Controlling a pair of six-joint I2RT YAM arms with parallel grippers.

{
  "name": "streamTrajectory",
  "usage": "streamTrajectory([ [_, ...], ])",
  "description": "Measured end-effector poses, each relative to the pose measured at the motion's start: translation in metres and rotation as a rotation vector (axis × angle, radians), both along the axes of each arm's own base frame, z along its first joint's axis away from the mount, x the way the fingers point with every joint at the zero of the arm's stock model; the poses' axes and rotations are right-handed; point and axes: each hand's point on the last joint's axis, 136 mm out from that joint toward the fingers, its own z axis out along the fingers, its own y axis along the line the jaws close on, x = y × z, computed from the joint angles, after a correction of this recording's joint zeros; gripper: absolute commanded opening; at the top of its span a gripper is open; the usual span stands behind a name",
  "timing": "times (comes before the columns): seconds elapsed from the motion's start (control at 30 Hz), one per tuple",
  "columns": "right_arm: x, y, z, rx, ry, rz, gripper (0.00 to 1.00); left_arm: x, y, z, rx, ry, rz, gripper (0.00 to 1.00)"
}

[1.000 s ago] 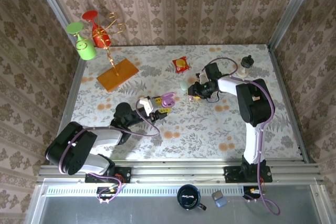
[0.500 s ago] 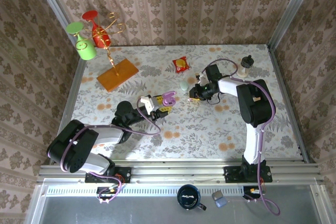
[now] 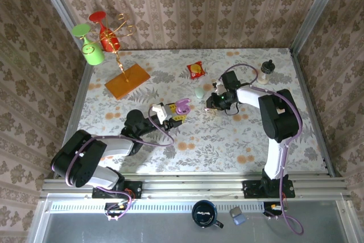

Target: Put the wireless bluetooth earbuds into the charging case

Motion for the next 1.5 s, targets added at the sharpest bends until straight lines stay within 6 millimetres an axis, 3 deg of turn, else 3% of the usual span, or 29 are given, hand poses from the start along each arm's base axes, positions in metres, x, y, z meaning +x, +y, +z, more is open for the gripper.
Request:
streamTrajectory([
  [0.43,-0.036,-0.006,0.089,-0.099,-0.234,0.103,0.2,0.01,0.006,-0.009,0.016,0.024,-0.012,0.22],
  [0.73,-0.076,0.022,0.138,-0.202,-0.427,0.29,0.19,0.006,0.004,-0.008,0.015,0.04,-0.043,0.22],
  [1.03,-0.099,0.032,0.192,-0.202,-0.668,0.39,0.19,0.003,0.008,0.0,0.018,0.038,-0.036,0.22],
  [1.5,-0.137,0.081,0.238,-0.213,-0.886,0.631,0.19,-0.003,0.012,0.005,0.032,0.029,-0.035,0.21],
])
